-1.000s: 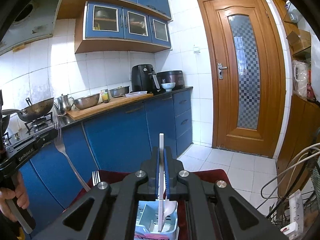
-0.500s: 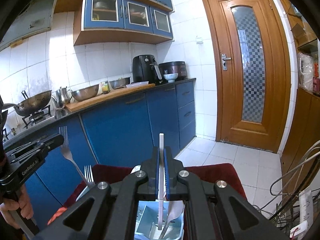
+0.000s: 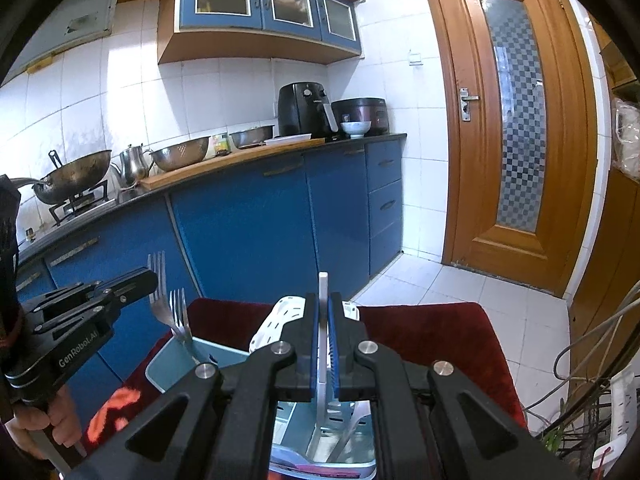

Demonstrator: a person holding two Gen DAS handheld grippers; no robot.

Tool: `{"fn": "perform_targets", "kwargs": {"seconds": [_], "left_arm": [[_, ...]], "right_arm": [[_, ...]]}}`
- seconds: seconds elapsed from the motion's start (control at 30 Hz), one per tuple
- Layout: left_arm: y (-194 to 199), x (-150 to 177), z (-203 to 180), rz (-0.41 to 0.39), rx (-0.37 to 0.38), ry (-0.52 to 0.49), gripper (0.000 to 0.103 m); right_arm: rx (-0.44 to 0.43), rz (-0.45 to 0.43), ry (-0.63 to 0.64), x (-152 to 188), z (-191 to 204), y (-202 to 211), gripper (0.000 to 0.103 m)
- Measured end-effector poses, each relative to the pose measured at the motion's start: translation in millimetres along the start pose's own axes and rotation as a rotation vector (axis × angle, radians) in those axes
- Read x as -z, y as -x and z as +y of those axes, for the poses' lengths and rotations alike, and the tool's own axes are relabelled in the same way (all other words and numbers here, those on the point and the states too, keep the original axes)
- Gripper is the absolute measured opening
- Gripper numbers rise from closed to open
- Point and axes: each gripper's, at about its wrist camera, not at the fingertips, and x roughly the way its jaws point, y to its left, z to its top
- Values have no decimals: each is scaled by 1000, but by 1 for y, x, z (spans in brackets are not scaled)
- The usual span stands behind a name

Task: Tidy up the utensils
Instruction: 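Lower the fork into the blue holder with the left tool while the right tool drops the knife in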

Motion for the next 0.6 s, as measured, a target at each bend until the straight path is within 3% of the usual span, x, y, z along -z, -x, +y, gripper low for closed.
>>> {"fn": "perform_targets", "kwargs": {"seconds": [0.5,0.57,0.6], "left_arm": [[-2,21,-10,45,16,-8,1],[-2,19,-9,53,24,-3,5],[-3,19,-8,60,32,1,15]], "right_arm": [[-48,75,-34,13,-2,-10,7],[-54,82,-43,14,-3,-10,9],[-56,85,-49,15,-4,-10,16]]}}
